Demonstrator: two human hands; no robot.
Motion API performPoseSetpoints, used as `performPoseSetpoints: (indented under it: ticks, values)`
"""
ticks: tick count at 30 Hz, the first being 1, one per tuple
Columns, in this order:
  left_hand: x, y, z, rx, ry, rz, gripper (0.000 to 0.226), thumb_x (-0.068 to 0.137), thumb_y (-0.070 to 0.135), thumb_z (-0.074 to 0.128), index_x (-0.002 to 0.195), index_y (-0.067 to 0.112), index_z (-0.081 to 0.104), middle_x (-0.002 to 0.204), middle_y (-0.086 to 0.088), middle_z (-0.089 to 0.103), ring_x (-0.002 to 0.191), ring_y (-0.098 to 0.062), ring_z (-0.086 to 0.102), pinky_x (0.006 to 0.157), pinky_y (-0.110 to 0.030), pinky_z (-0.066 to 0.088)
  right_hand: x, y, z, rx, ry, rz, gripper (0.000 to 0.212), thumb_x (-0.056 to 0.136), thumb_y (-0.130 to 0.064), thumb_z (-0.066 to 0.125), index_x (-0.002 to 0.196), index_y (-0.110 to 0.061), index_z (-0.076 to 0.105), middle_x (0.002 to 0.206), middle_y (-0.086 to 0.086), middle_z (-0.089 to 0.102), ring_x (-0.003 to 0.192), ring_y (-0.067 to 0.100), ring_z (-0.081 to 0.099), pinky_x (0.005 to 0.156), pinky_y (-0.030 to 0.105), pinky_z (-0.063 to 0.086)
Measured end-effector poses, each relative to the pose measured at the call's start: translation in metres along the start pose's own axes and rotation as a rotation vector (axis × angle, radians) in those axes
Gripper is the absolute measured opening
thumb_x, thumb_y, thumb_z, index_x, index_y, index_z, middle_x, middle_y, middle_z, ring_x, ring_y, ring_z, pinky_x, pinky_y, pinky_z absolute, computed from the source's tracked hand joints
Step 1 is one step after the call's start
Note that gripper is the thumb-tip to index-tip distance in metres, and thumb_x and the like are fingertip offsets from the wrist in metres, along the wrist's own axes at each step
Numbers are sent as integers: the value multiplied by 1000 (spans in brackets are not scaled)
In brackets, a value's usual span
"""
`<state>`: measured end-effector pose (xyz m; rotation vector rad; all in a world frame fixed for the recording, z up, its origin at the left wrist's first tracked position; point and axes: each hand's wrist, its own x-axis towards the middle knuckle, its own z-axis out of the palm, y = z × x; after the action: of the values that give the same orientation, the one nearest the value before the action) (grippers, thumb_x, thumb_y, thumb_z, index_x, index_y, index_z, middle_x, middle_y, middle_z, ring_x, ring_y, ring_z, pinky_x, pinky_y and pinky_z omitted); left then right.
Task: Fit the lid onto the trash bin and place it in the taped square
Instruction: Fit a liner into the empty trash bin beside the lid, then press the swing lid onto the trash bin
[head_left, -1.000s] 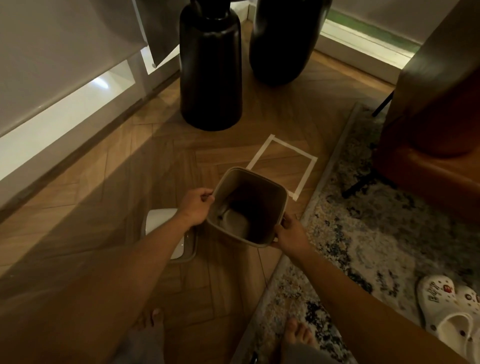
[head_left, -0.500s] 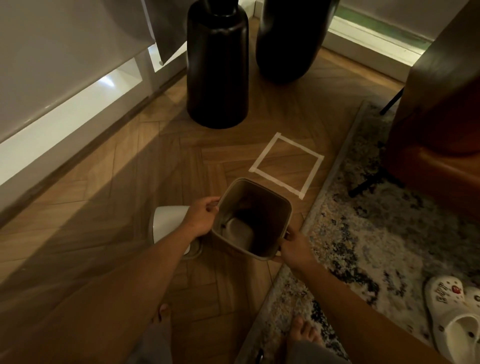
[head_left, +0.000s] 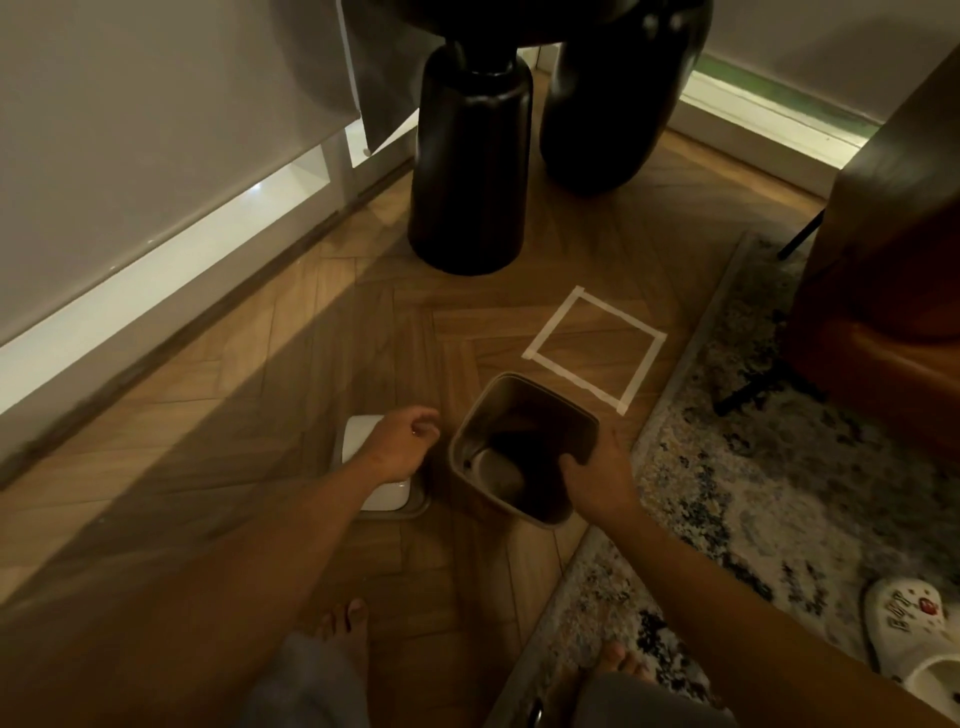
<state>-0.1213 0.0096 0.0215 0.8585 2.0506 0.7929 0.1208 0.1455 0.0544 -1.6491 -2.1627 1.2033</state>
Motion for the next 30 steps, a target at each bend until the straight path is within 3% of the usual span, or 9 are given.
performPoseSetpoints:
  ticks: [3,7,10,13,17,19,23,28,30]
  values:
    - [-14,-10,-29,34,50,12,34,97,20,59,131,15,61,125,-4,64,110,-15,60,84,-21,45,-9,-38,-4,-15,-48,-129,58,96,-17,68,150,-17,46,142,5,54,131,26,53,105,44,49]
    - [-28,-22,-69,31,78,-1,40,99,15,57,137,5,55,133,-12,59,116,-19,56,91,-23,42,-21,-77,1,55,-124,-201,61,99,-25,67,154,-29,41,147,-2,53,128,17,54,91,26,44]
    - [-36,-36,-103,32,116,-10,40,100,13,55,138,4,53,133,-13,59,113,-14,54,82,-11,38,-31,-102,18,144,-162,-244,63,101,-27,66,156,-34,38,149,0,49,116,9,53,77,15,43]
    - [-42,-52,-127,42,163,-15,37,99,16,56,136,10,56,128,-9,62,107,-11,55,80,-13,41,-35,-121,43,211,-197,-286,63,102,-25,65,157,-36,37,152,1,49,119,13,63,81,21,51]
    - [-42,-68,-140,-16,211,-30,35,97,14,59,132,8,59,123,-10,65,113,-20,60,97,-28,44,-34,-135,80,278,-261,-297,64,102,-27,64,157,-38,33,161,-7,39,144,17,41,102,32,46]
    - [-38,-75,-142,-41,230,-35,34,96,13,61,130,8,60,120,-9,65,109,-18,60,94,-22,45,-30,-139,100,261,-275,-302,62,103,-26,63,157,-37,34,161,-8,39,146,17,39,111,41,44]
    - [-26,-95,-136,-80,258,-56,33,95,14,63,127,9,61,113,-5,65,98,-9,58,74,-3,41,-23,-140,138,235,-279,-291,59,105,-22,61,158,-29,36,161,-6,40,146,16,38,116,41,40]
    - [-8,-121,-126,-118,214,-90,37,95,20,63,131,11,59,115,-7,65,108,-17,61,96,-30,47,-9,-129,180,252,-255,-228,57,105,-24,61,158,-23,40,159,0,44,143,19,43,113,37,42]
    - [-1,-133,-122,-117,221,-101,37,95,26,62,131,16,59,111,-1,65,104,-14,61,93,-29,47,-3,-120,197,259,-231,-203,57,104,-27,62,157,-23,40,158,1,45,143,19,43,109,32,42]
